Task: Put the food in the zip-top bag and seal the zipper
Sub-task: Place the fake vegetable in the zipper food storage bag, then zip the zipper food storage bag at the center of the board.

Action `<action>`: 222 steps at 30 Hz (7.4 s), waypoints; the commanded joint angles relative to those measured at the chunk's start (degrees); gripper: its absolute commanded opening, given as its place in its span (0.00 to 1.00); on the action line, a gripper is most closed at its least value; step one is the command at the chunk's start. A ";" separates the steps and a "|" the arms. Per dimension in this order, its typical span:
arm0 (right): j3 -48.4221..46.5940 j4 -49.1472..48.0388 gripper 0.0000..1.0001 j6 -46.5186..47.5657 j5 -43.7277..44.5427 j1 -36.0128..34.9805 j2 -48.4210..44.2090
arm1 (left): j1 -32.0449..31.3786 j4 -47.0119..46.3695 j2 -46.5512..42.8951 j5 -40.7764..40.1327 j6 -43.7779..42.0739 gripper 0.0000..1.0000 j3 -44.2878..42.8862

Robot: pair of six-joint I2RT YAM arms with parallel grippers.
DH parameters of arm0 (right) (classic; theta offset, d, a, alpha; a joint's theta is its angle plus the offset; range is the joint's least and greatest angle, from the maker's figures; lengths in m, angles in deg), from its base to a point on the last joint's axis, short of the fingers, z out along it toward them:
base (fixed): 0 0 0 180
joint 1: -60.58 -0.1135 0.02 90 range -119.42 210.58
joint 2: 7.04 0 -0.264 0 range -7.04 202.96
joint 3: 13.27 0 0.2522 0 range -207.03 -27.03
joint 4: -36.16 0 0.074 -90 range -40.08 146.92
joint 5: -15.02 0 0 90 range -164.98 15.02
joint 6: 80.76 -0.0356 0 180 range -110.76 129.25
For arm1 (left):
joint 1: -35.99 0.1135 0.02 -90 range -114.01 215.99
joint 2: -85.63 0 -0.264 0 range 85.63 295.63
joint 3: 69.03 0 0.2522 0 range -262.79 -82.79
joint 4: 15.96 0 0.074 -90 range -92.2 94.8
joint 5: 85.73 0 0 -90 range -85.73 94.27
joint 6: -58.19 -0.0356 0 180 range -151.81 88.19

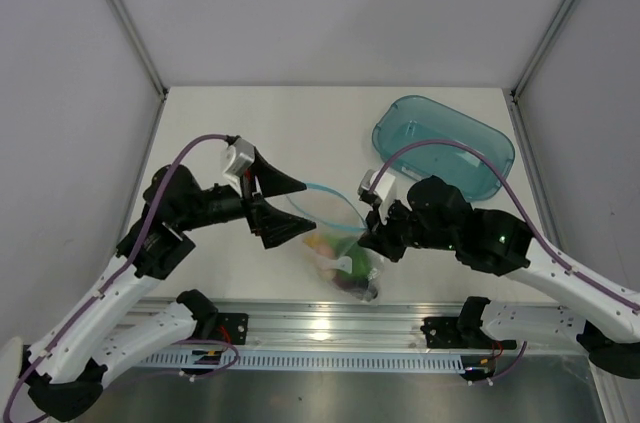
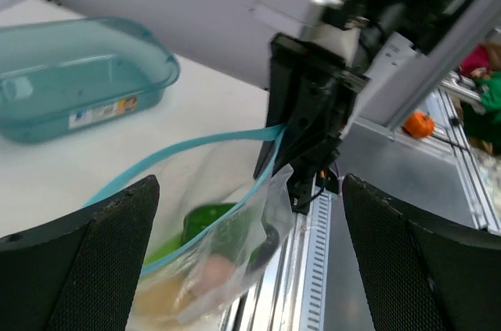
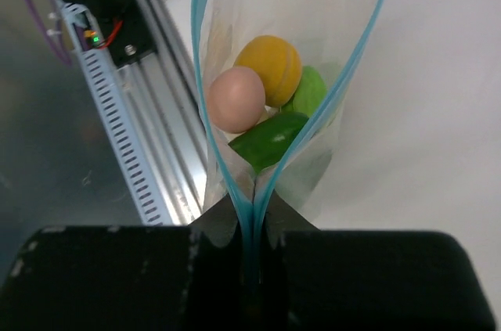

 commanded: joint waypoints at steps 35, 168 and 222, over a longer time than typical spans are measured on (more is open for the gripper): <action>-6.40 6.80 0.00 -1.43 -20.12 0.06 -0.62 | -17.08 2.07 19.38 14.97 -21.70 0.96 -6.21; 19.35 -23.87 0.00 -12.50 -33.57 13.33 -8.89 | -17.35 -5.67 15.16 -1.82 -7.90 0.39 -2.96; 19.09 -24.49 0.00 -12.94 -32.87 13.42 -7.57 | -18.14 -5.32 19.91 4.60 -6.50 0.03 -2.70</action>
